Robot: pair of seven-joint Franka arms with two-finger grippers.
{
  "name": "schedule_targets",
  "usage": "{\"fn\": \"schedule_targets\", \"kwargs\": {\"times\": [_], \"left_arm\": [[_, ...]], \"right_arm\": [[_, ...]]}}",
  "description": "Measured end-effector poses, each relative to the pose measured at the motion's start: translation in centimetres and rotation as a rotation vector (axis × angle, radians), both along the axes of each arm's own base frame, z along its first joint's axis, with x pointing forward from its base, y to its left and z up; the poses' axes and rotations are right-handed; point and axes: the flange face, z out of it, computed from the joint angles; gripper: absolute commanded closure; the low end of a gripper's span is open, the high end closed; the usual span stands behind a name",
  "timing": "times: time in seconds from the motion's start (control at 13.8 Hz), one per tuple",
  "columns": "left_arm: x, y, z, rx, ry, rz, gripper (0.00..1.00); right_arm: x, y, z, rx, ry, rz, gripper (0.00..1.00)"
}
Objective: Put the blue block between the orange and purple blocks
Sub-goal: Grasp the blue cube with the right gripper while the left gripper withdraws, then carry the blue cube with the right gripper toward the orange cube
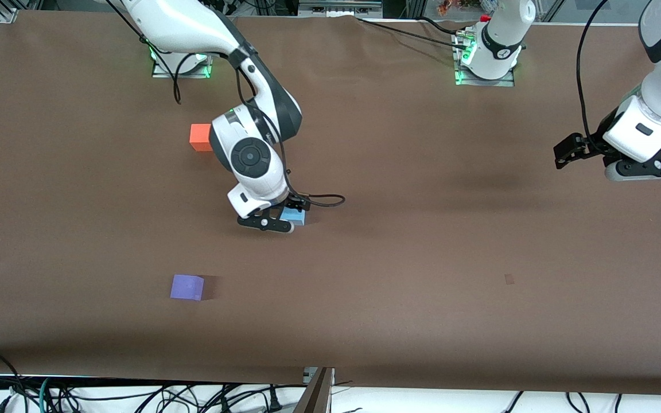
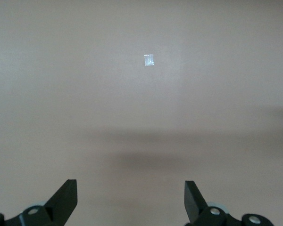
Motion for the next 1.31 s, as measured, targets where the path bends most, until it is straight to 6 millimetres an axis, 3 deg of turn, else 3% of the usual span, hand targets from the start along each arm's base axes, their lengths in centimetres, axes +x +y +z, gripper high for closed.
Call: {"fn": "schedule_targets", "kwargs": {"times": [0.22,0.44,0.73,0.95,1.09,1.16,1.31], "left_arm": [[0.2,0.0,-1.2,-0.002,0.003,-0.001,0.00],[0.4,0.0,-1.1,-0.004,-0.006,-0.002,0.00],[0.8,0.0,2.0,-0.006,-0.025,0.000,0.00],[1.2,0.0,4.4,-0.011,-0.014,0.001,0.00],[1.6,-0.2,4.9,-0.015,-0.013,-0.003,0.00],[1.7,-0.5,4.9,-0.017,-0.012,-0.009,0.00],[1.8,-1.6,4.8,-0.019,-0.008,-0.030,0.00]], "right_arm": [[-0.6,1.0,-2.2,-0.001,-0.008,-0.056,0.00],[-1.6,1.5,-3.5,0.000,-0.017,-0.089,0.00],[-2.3,0.8,-5.4,0.001,-0.027,-0.094,0.00],[-2.5,0.8,-5.8,0.003,-0.031,-0.093,0.02],[-2.5,0.9,-6.1,0.010,-0.047,-0.089,0.58],[-2.4,0.9,-6.3,0.007,-0.061,-0.079,0.77],[-2.0,0.5,-6.5,-0.011,-0.092,-0.056,0.85]]}}
